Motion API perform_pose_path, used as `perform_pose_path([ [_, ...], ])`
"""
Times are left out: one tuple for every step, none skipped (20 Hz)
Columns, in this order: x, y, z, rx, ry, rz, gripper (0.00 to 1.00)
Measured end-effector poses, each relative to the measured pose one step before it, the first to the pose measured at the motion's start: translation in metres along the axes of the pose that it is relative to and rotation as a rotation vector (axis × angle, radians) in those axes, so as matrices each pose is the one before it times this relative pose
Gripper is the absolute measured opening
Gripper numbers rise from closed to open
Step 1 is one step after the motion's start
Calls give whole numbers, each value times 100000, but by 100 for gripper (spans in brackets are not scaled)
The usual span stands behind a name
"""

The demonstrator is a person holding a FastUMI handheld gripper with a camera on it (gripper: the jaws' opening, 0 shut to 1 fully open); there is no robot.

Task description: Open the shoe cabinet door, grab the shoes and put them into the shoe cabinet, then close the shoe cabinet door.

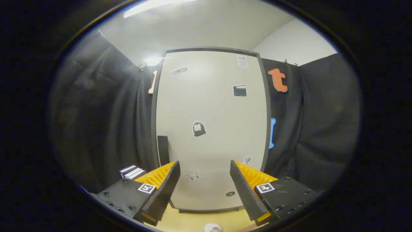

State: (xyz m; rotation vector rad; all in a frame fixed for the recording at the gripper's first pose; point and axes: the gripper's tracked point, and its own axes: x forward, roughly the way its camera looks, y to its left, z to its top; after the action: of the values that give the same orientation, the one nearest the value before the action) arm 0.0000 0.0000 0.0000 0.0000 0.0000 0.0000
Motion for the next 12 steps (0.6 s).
perform_pose_path([
  [13, -4, 52, 98, -26, -91, 97],
  [-20, -127, 180, 130, -349, -163, 97],
  [-80, 2, 130, 203, -440, -170, 97],
  [-129, -71, 124, 62, -231, -112, 97],
  [-40, -63, 97, -133, 25, -296, 97],
  [88, 42, -255, -133, 73, -425, 97],
  [-22, 45, -59, -41, 257, -174, 97],
  [59, -31, -145, -6, 283, -91, 97],
  [-26, -54, -3, 36, 260, -41, 97],
  [66, -9, -113, -43, 91, -40, 97],
  [-34, 51, 50, -8, 34, 237, 97],
  [68, -22, -46, 12, -32, 220, 97],
])
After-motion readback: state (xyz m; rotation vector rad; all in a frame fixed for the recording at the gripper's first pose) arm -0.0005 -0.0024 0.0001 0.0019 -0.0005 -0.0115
